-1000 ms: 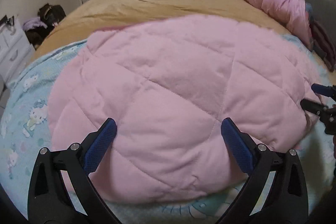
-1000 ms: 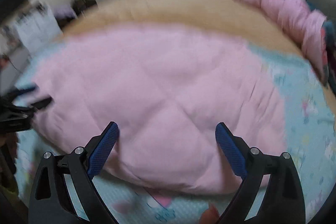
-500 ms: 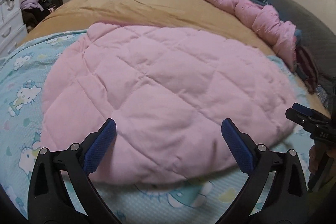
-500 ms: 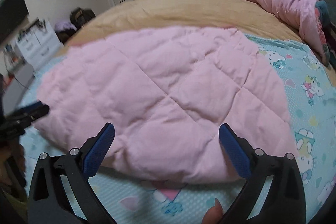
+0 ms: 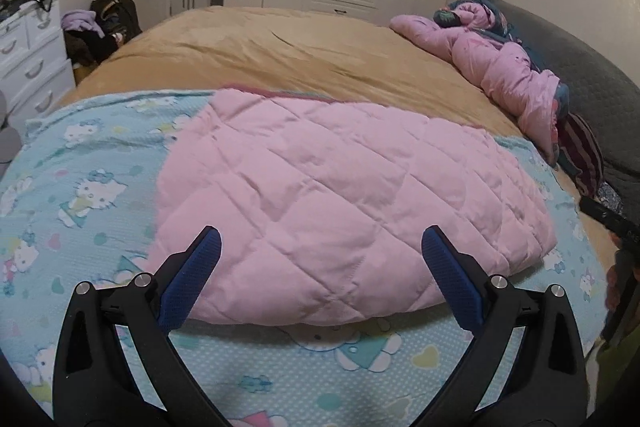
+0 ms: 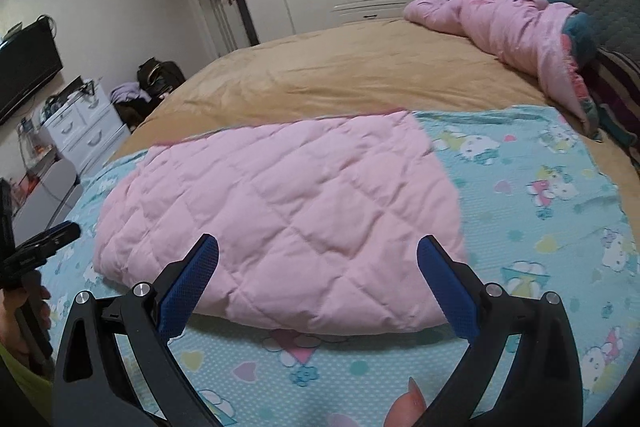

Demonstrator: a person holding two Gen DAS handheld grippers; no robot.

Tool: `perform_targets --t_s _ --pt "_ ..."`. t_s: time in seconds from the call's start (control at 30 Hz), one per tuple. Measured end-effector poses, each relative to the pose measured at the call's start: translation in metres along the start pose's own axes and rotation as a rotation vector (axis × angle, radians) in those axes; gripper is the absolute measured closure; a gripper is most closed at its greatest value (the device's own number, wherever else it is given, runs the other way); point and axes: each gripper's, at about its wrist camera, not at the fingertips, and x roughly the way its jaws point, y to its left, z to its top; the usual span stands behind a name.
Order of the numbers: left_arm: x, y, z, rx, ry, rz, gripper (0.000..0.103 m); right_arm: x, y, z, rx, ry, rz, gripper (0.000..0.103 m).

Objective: Fold large clothes

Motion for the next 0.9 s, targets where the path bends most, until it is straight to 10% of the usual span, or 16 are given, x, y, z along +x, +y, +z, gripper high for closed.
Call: perform_targets --t_s 0.9 --pt "0.089 0.076 0.020 -0.007 0.167 0.118 0.009 0.093 -0.085 0.009 0.073 0.212 -0.089 0.004"
